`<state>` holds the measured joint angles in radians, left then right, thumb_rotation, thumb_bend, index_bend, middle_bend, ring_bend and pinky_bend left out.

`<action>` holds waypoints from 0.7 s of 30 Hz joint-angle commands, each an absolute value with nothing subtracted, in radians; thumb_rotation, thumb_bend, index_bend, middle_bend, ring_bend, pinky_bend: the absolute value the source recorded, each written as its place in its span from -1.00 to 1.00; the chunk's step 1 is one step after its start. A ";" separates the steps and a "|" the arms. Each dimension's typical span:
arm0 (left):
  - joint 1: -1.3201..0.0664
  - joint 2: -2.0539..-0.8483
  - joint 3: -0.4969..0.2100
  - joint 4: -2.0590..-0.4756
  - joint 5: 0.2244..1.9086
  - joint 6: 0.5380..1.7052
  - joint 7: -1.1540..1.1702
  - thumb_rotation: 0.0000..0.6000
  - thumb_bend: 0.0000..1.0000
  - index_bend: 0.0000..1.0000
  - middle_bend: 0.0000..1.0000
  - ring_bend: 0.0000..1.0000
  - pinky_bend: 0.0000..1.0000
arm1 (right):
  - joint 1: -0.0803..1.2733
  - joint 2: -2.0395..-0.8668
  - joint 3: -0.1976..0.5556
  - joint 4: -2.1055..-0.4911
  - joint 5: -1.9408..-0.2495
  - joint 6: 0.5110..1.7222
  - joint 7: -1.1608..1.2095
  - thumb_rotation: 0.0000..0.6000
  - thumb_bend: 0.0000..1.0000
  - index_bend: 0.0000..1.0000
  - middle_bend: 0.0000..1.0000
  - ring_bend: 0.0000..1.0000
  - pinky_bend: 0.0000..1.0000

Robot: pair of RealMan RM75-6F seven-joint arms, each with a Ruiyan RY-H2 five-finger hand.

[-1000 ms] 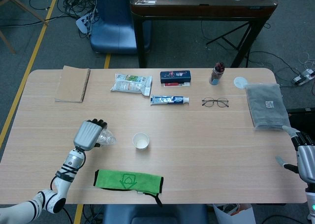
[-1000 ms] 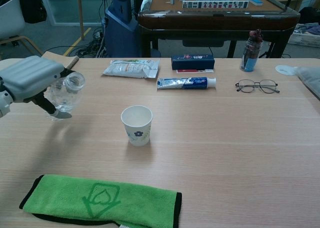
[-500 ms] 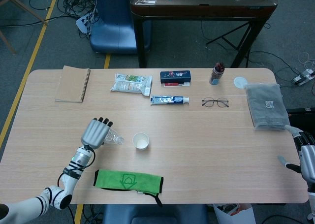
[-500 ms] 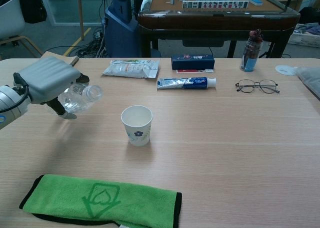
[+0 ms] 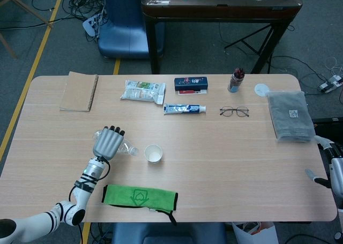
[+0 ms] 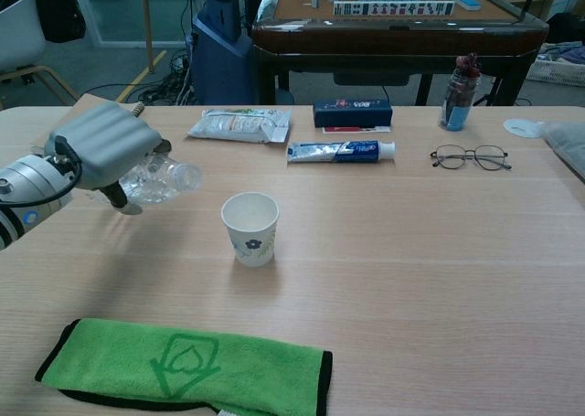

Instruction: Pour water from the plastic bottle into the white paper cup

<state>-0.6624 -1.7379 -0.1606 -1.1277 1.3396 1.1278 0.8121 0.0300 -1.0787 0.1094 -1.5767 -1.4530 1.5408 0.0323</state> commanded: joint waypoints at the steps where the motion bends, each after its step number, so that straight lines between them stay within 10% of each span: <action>1: -0.667 -1.744 -0.161 -1.137 1.332 1.134 0.837 1.00 -0.95 0.17 0.06 -0.02 0.34 | 0.030 -1.076 0.110 -1.577 -1.453 1.541 0.034 1.00 -1.00 -0.59 -0.50 -0.54 0.01; 21: -0.694 -1.755 -0.151 -1.126 1.285 1.116 0.970 1.00 -0.95 0.18 0.07 -0.02 0.34 | 0.014 -1.070 0.123 -1.587 -1.420 1.558 0.001 1.00 -1.00 -0.59 -0.50 -0.54 0.01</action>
